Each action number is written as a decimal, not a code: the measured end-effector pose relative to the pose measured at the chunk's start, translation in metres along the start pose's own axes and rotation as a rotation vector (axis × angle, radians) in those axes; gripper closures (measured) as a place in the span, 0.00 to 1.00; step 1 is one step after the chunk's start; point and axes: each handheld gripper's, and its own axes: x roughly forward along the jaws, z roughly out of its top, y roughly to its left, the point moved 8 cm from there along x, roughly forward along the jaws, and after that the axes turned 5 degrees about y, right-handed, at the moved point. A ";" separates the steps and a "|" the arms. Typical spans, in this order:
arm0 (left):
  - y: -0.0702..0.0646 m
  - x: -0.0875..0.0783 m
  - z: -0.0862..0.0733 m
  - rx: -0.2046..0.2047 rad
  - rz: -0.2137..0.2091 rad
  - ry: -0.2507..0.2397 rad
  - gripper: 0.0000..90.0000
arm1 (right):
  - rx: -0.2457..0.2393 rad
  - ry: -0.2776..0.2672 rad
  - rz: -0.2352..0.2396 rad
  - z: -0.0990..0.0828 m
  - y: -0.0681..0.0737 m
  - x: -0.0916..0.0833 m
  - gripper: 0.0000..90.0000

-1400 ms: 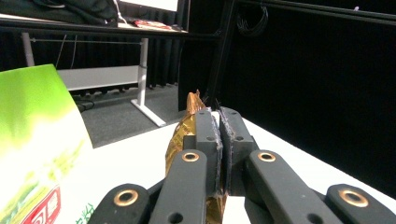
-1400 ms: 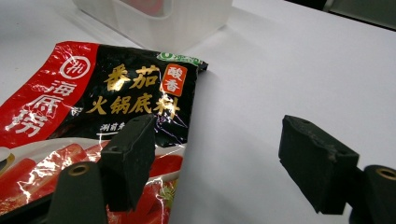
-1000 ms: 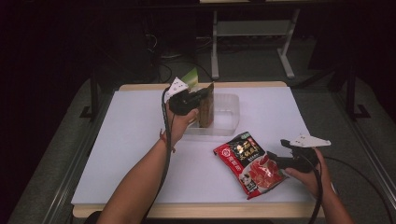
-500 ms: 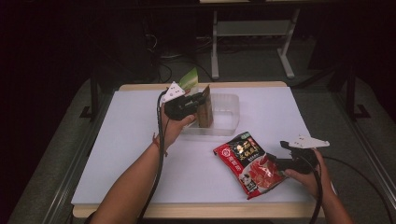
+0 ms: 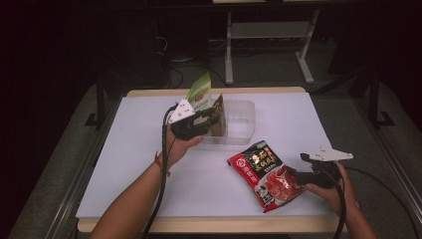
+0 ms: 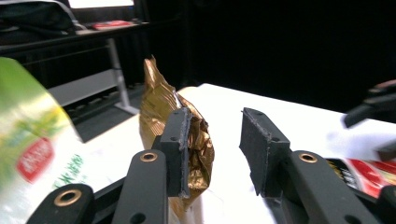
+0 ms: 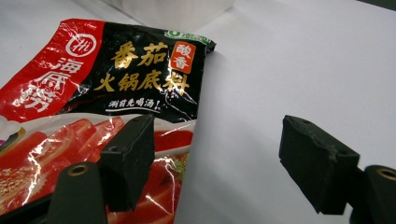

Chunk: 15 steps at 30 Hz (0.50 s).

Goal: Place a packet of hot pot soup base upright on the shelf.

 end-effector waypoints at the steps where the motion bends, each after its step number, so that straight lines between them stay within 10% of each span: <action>1: -0.002 -0.003 -0.002 0.009 0.002 -0.001 0.68 | 0.000 0.002 0.000 -0.001 0.000 0.000 0.29; 15: -0.011 -0.016 0.004 0.038 -0.008 -0.034 0.62 | -0.013 0.027 0.007 -0.003 0.005 0.003 0.29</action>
